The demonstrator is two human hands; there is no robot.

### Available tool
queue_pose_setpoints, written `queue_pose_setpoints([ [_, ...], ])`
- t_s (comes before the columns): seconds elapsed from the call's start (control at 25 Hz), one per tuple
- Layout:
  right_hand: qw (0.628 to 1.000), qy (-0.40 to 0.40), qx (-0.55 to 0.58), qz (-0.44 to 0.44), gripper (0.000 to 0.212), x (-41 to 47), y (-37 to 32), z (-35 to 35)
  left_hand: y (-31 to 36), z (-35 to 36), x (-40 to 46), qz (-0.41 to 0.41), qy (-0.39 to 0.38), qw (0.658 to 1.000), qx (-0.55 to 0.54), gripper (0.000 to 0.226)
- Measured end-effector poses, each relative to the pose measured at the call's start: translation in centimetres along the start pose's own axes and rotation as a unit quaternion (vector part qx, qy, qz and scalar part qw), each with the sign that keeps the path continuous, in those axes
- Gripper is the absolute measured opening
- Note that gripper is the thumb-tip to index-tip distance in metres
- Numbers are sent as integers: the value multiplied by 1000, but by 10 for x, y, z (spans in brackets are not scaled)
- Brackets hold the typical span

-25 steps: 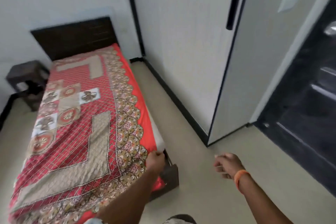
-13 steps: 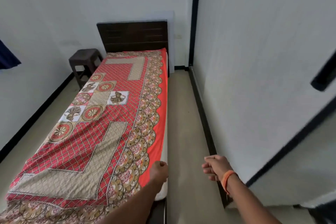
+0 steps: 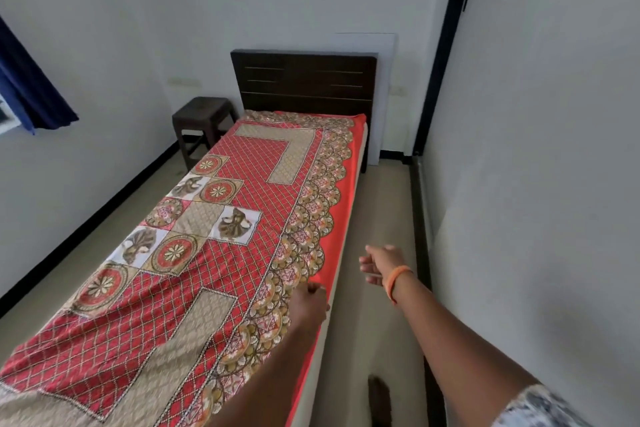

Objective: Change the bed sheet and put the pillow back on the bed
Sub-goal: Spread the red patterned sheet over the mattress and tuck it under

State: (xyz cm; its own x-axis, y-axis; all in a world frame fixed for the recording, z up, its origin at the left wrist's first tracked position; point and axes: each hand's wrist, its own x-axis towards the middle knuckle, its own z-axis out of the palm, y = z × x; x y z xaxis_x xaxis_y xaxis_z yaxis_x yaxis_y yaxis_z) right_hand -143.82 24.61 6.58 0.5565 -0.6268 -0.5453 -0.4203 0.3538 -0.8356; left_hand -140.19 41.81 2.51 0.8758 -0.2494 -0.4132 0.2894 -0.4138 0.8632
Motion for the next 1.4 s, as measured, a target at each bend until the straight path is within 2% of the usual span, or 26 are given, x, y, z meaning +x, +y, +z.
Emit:
queue_pose_setpoints([
  [0.2,998,-45,-46,-24,13,132,-111,7,81,48,129,-16,24,1000,4,29],
  [0.36,996,-10,-86,-17,16,253,-196,1,157,91,235,3,60,997,47,27],
  [0.52,993,-49,-111,1,15,368,-249,25,195,122,343,-6,78,996,43,27],
  [0.68,989,-61,-135,4,12,513,-302,66,230,152,494,-19,98,994,42,20],
  [0.88,977,-60,-190,74,16,683,-372,108,278,197,674,-82,71,994,29,12],
  [1.04,964,-40,-248,86,16,809,-437,129,327,232,772,-164,64,984,-25,21],
  [1.12,955,-41,-281,87,15,876,-464,139,336,252,813,-244,67,961,-113,24],
  [1.2,929,-48,-366,40,20,942,-480,149,341,268,846,-320,95,925,-183,22],
  [1.32,822,-94,-557,-76,16,1054,-507,168,337,313,914,-414,163,846,-295,22],
  [1.4,762,-133,-622,-120,29,1135,-515,188,323,359,964,-450,223,779,-375,37],
])
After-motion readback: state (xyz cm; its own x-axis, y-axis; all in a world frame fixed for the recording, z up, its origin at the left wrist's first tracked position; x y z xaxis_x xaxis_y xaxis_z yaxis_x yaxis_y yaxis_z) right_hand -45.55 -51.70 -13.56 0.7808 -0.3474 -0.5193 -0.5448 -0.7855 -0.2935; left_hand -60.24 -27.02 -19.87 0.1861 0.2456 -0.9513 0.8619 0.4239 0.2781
